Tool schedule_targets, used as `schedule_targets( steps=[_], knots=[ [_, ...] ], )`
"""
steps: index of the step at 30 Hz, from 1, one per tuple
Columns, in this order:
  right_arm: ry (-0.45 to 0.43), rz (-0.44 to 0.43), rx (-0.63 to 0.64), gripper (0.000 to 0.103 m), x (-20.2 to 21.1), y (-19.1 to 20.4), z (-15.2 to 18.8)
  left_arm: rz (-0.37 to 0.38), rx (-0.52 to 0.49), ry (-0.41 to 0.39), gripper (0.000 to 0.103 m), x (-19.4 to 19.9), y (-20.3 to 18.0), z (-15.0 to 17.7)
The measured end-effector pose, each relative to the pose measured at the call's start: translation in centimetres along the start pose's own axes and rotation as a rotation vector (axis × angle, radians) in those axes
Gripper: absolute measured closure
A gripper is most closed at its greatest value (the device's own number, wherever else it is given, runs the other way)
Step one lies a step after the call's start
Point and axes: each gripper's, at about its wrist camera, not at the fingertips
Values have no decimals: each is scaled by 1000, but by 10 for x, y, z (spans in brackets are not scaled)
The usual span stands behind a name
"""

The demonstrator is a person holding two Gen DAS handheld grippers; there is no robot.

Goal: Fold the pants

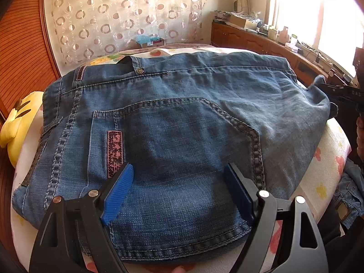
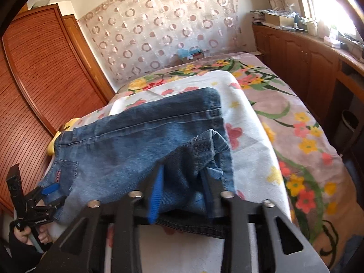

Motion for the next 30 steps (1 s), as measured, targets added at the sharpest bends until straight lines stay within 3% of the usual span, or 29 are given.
schedule_targets(
  steps=[1, 2, 8, 17, 22, 24, 29, 30],
  knots=[
    [-1, -6, 10, 95, -1, 2, -1, 2, -2, 0, 20, 1, 0, 0],
    [-3, -16, 21, 96, -2, 5, -3, 3, -4, 1, 20, 1, 0, 1],
    [-29, -93, 90, 98, -2, 35, -15, 69, 44, 19, 20, 13, 14, -2],
    [-19, -261, 293, 98, -13, 137, -25, -12, 81, -44, 20, 51, 52, -9],
    [20, -337, 393, 98, -16, 182, -14, 44, 127, -72, 20, 64, 71, -10],
    [38, -323, 401, 95, -18, 186, -13, 53, 127, -69, 20, 64, 73, -11],
    [25, -298, 409, 64, -9, 176, -25, 78, 109, -76, 21, 63, 65, -10],
    [19, -290, 409, 62, -5, 178, -26, 84, 105, -78, 21, 62, 63, -11]
  ],
)
Point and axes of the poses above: each gripper's, at about its wrist camera, not at the fingertips, and x roughly against the way its jaws point, y to its left, z to its underside, and after that the axes turned 1 degree about -x, right-handed
